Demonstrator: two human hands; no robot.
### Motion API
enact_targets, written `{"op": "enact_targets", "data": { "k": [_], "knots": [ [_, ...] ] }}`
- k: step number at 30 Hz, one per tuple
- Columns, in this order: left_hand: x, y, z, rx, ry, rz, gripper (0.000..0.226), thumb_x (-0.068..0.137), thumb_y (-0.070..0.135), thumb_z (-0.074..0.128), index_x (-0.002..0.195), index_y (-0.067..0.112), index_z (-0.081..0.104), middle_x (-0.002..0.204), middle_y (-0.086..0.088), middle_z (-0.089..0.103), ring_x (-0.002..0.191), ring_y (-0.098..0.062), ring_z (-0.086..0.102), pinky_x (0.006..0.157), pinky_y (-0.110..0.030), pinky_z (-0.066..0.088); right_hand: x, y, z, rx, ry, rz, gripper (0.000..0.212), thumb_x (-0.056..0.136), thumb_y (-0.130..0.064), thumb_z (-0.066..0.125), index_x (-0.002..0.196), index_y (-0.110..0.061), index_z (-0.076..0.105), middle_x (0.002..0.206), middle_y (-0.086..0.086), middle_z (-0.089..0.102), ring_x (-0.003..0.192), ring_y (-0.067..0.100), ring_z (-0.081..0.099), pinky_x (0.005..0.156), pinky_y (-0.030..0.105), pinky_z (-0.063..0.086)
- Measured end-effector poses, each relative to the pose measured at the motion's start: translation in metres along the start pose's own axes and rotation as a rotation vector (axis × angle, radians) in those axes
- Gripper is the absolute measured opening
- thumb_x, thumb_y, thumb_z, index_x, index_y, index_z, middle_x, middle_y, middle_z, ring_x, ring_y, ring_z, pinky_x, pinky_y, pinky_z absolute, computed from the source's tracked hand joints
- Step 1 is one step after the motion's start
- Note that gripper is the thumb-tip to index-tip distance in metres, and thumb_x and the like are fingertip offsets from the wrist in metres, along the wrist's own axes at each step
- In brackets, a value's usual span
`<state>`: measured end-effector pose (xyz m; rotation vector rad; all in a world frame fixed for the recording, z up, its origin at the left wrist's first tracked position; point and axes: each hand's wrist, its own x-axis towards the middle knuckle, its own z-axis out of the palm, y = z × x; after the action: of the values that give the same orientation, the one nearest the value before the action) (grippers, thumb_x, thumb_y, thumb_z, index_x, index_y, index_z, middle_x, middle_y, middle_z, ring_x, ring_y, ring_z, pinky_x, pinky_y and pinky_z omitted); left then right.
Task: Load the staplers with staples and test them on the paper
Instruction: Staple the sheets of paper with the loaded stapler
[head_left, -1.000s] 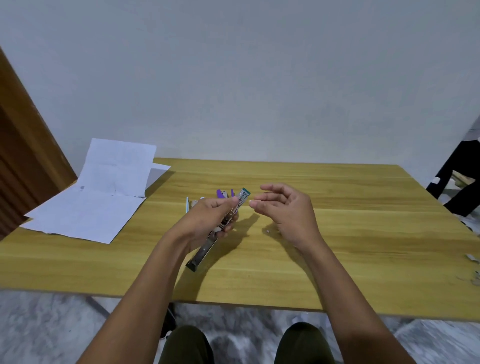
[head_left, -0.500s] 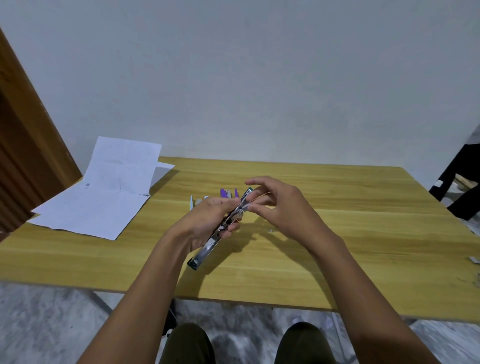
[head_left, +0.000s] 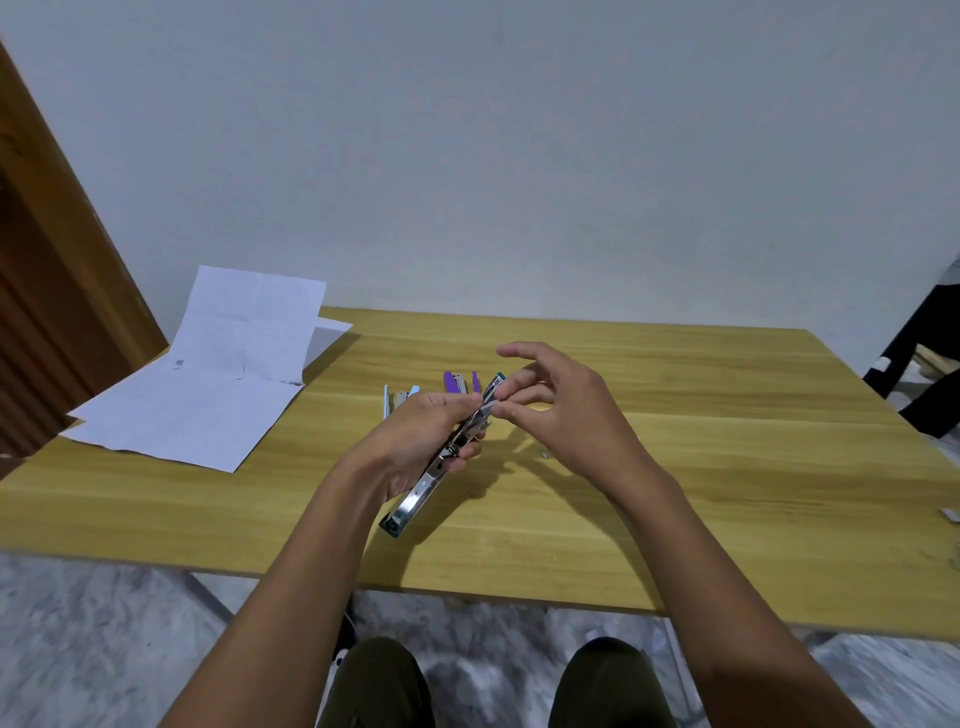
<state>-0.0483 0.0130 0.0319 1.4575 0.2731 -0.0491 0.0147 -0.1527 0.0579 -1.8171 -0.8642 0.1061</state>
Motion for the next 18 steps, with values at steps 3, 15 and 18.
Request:
{"op": "enact_targets", "data": {
  "k": [3,15,18],
  "knots": [
    [-0.0004,-0.0004,0.0015,0.006,-0.004,-0.004,0.03,0.102,0.024,0.05,0.086,0.005,0.066,0.069,-0.007,0.052,0.053,-0.015,0.044,0.04,-0.021,0.034,0.001,0.0024,0.0027,-0.027,-0.015,-0.017,0.052,0.08,-0.004,0.079,0.121,-0.029,0.059,0.085,-0.006,0.072,0.08,0.003,0.071,0.082,0.018,0.054],
    [-0.0021,0.0,0.0018,-0.001,0.0,-0.022,0.029,0.102,0.024,0.05,0.093,0.001,0.065,0.067,-0.005,0.052,0.053,-0.016,0.042,0.041,-0.022,0.03,0.0044,0.0065,-0.0013,-0.07,-0.03,-0.043,0.054,0.078,-0.009,0.082,0.124,-0.027,0.06,0.084,-0.008,0.077,0.086,-0.001,0.07,0.09,0.012,0.047],
    [-0.0037,0.0013,0.0031,0.006,0.002,-0.029,0.028,0.102,0.023,0.05,0.092,0.001,0.065,0.068,-0.006,0.051,0.052,-0.015,0.042,0.041,-0.022,0.031,0.0066,0.0061,-0.0037,-0.108,-0.063,-0.043,0.053,0.078,-0.007,0.081,0.122,-0.028,0.06,0.084,-0.007,0.076,0.086,0.001,0.07,0.088,0.013,0.047]
  ]
}}
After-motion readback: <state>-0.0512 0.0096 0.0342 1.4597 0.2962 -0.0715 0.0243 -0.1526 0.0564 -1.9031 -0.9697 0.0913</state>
